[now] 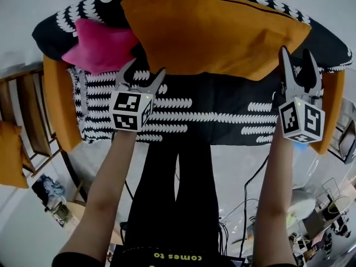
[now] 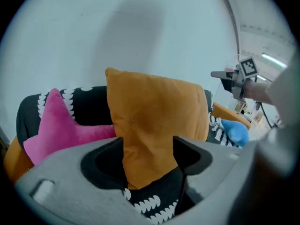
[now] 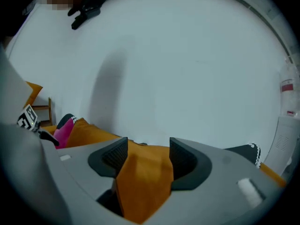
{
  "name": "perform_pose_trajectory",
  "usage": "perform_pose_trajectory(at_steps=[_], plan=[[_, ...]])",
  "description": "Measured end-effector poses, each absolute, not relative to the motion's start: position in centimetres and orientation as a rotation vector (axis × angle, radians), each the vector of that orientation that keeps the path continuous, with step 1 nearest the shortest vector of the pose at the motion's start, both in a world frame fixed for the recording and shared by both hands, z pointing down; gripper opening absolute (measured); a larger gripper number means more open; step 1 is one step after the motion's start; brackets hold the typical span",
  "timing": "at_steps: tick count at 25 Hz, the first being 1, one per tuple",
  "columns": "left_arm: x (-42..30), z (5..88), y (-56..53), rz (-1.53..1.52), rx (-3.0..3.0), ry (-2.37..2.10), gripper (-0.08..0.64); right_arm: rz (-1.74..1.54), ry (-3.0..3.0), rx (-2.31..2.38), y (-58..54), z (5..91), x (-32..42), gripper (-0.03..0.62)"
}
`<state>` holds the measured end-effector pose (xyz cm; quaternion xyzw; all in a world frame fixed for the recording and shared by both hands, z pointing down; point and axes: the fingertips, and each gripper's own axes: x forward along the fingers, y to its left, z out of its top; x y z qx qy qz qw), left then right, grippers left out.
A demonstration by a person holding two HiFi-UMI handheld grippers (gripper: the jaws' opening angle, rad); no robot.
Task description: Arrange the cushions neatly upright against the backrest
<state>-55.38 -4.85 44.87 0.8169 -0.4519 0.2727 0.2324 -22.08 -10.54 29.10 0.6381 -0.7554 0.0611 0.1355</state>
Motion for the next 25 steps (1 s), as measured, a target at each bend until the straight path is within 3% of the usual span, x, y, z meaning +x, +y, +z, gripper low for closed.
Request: perform_pose_trajectory(at_steps=[2, 3, 4, 5, 7, 8, 16, 25], plan=[[-54.3, 41.9, -4.7, 0.712, 2.309, -1.244, 0.333, 0.165, -2.225, 1.889, -8.7, 26.5, -22.3, 0.235], [-54.0, 40.2, -4.5, 0.686, 2.349, -1.252, 0.333, 0.163, -2.243, 1.891, -7.7, 25.5, -22.9, 0.064], [-54.1, 38.3, -4.1, 0.651, 2.392, -1.263, 0.318, 0.164, -2.26, 1.879, -6.7, 24.7, -23.9, 0.011], [-54.3, 36.4, -3.5, 0.602, 2.434, -1.27, 0.252, 0.17, -2.274, 1.859, -5.7, 24.1, -25.1, 0.011], [-54.6, 32.6, -2.1, 0.464, 2.505, -1.258, 0.035, 0.168, -2.297, 1.824, -4.1, 22.9, -27.2, 0.011], [-54.7, 30.9, -1.6, 0.399, 2.524, -1.251, -0.002, 0.156, -2.306, 1.816, -3.4, 22.2, -28.1, 0.011], [-55.8, 18.3, -0.2, 0.158, 2.619, -1.303, -0.002, 0.267, -2.312, 1.88, 1.9, 16.5, -30.8, 0.011], [-57.6, 8.4, 0.8, 0.165, 2.69, -1.337, -0.002, 0.33, -2.384, 1.878, 5.4, 7.9, -34.4, 0.011]])
